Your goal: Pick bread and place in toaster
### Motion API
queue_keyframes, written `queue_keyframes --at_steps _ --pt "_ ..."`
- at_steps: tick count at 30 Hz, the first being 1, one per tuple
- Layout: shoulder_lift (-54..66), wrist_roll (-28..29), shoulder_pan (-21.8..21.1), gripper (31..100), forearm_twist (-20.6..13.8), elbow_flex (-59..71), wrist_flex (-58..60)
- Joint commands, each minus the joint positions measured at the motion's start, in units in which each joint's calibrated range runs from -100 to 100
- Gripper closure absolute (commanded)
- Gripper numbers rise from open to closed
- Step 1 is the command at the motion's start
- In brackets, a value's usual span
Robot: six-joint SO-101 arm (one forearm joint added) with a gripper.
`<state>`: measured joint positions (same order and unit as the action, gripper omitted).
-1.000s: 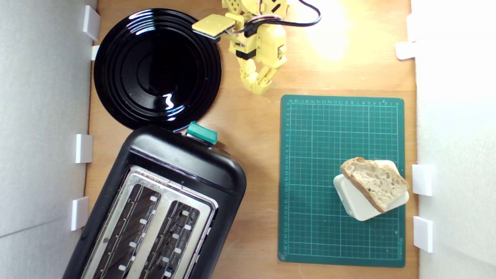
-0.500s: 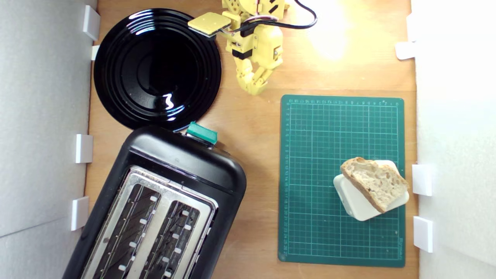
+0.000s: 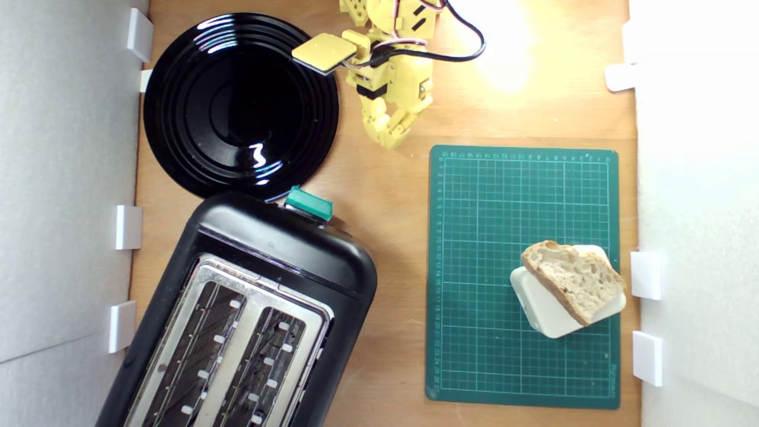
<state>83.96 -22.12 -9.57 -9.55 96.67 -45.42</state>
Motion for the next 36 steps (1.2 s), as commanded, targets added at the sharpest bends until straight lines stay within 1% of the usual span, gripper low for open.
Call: queue_keyframes --at_steps 1,8,14,17,20,24,27,30,34,36 --pt "-2.9 0.2 -0.5 98.7 -0.2 -1.8 5.2" --pt "-2.7 0.5 -0.6 99.0 -0.2 -1.7 5.3" --pt "-3.6 1.9 -0.6 98.9 -0.2 -1.8 8.8" --pt "-6.8 3.9 -0.7 98.7 -0.2 -1.8 16.5" --pt "-14.2 5.9 -3.2 98.9 -1.1 -1.9 24.9" --pt "-22.0 7.5 -4.1 99.0 -1.6 -1.9 35.4" --pt "-30.0 10.5 -5.8 99.0 -5.3 -2.6 43.6" --pt "-36.4 13.6 -5.9 98.8 -9.0 -3.7 50.2" --pt "-43.5 16.4 -5.7 98.4 -15.7 -3.7 59.2" --pt "-46.8 18.2 -5.2 98.3 -18.3 -3.7 63.7"
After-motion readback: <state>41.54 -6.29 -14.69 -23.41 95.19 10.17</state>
